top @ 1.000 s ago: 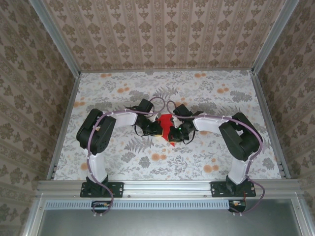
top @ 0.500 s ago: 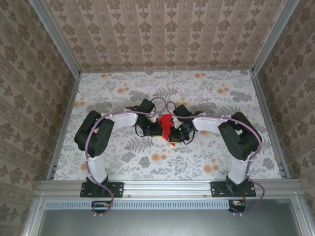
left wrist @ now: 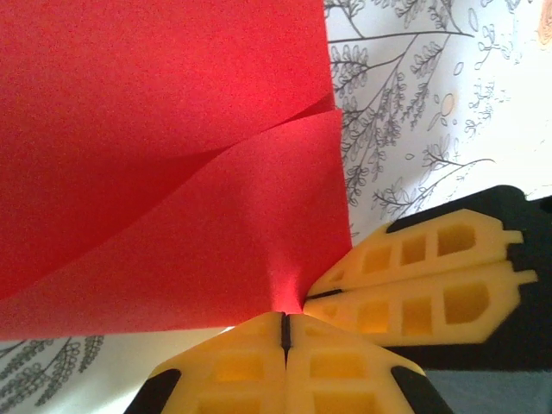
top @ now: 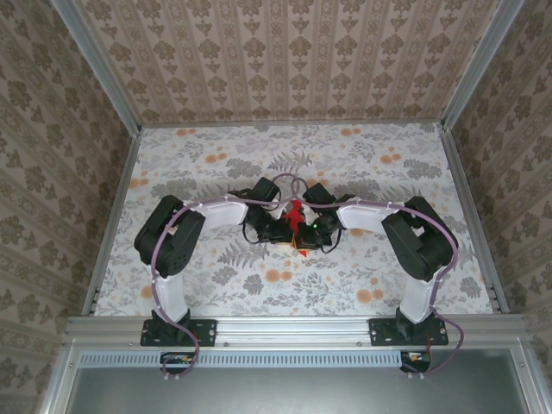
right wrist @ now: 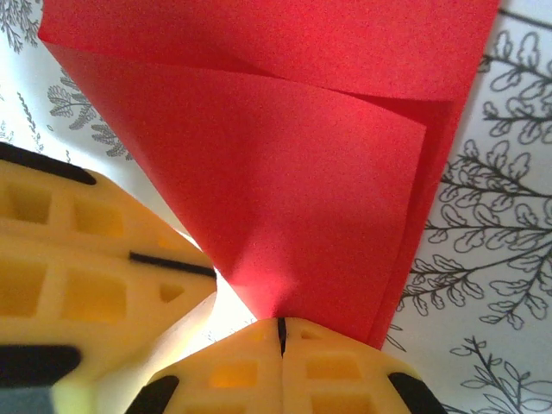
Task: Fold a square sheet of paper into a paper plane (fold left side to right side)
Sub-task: Third fold the triangle at the center of the table.
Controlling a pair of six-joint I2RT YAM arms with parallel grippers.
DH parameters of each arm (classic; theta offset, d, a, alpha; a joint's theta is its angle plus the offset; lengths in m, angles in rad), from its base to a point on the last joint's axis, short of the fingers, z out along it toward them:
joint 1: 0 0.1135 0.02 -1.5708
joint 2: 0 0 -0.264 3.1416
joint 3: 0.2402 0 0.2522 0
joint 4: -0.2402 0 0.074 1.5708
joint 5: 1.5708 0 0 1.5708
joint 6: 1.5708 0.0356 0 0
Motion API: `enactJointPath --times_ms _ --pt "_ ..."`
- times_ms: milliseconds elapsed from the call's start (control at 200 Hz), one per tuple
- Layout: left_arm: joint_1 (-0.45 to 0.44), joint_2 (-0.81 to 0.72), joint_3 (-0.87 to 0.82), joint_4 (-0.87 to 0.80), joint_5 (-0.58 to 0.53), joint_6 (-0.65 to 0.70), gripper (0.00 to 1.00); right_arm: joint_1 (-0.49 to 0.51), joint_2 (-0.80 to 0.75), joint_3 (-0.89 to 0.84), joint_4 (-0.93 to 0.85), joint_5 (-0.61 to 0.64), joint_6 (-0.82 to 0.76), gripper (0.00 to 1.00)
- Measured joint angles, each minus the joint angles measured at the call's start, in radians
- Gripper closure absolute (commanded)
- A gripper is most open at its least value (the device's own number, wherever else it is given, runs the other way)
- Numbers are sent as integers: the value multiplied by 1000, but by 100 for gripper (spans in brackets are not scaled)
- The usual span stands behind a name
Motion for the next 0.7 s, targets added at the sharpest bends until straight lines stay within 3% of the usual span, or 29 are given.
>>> enactJointPath --times_ms 385,700 --pt "24 26 5 -4 -11 13 100 0 8 16 -23 4 -19 100" --pt "99 26 16 -41 -29 77 100 0 8 18 -30 5 -26 100"
